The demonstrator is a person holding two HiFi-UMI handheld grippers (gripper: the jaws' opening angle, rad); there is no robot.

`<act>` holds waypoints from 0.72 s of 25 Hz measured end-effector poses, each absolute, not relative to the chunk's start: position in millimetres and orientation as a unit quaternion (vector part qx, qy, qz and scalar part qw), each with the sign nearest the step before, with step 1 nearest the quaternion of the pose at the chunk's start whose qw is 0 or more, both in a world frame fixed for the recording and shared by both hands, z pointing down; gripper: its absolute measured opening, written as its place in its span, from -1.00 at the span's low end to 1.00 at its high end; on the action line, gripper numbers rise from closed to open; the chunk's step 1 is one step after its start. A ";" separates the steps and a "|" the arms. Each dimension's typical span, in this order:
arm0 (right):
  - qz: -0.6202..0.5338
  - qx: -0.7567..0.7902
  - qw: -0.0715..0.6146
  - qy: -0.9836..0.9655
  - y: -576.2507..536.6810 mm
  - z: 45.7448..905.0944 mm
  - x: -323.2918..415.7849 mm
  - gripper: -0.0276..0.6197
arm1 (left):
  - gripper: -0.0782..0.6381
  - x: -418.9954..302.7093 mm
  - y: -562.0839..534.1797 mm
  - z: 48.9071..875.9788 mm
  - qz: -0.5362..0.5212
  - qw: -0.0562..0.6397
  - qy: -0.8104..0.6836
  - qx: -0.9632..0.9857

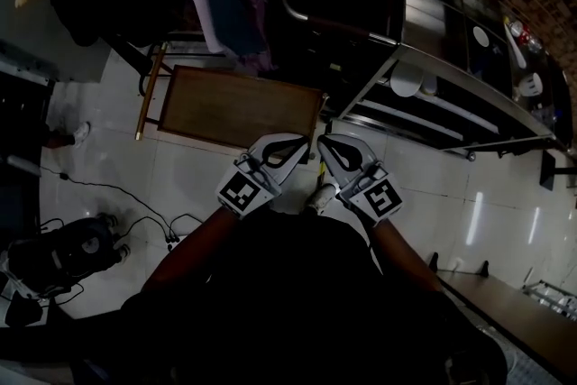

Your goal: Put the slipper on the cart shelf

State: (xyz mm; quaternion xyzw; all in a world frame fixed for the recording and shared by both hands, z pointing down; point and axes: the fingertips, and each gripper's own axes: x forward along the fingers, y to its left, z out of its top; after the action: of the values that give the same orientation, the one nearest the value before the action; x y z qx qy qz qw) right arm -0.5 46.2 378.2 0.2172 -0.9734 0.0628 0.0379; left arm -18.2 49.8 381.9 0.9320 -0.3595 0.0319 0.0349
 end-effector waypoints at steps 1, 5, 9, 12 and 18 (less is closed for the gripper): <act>0.066 0.226 0.037 -0.971 48.4 377.3 -8.2 -0.91 | -0.78 -26.8 51.9 381.4 0.031 0.036 -0.356 0.933; 0.077 0.261 0.031 -0.962 53.5 375.5 -34.4 -0.91 | -0.78 -57.4 55.0 380.8 0.033 0.025 -0.333 0.942; 0.075 0.292 0.040 -0.953 59.1 378.6 -53.9 -0.91 | -0.78 -77.2 57.2 378.1 0.028 0.035 -0.313 0.949; 0.070 0.301 0.047 -0.950 60.7 382.8 -67.6 -0.91 | -0.78 -87.9 57.6 384.0 0.027 0.026 -0.298 0.954; 0.064 0.306 0.053 -0.949 63.8 389.3 -77.1 -0.91 | -0.78 -92.0 56.2 387.5 0.023 0.025 -0.290 0.956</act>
State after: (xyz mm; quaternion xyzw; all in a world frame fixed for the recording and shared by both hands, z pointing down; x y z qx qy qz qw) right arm -77.1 63.8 389.3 0.3056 -0.9485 0.0644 0.0526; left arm -92.0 56.2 387.5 0.9564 -0.2900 0.0228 0.0247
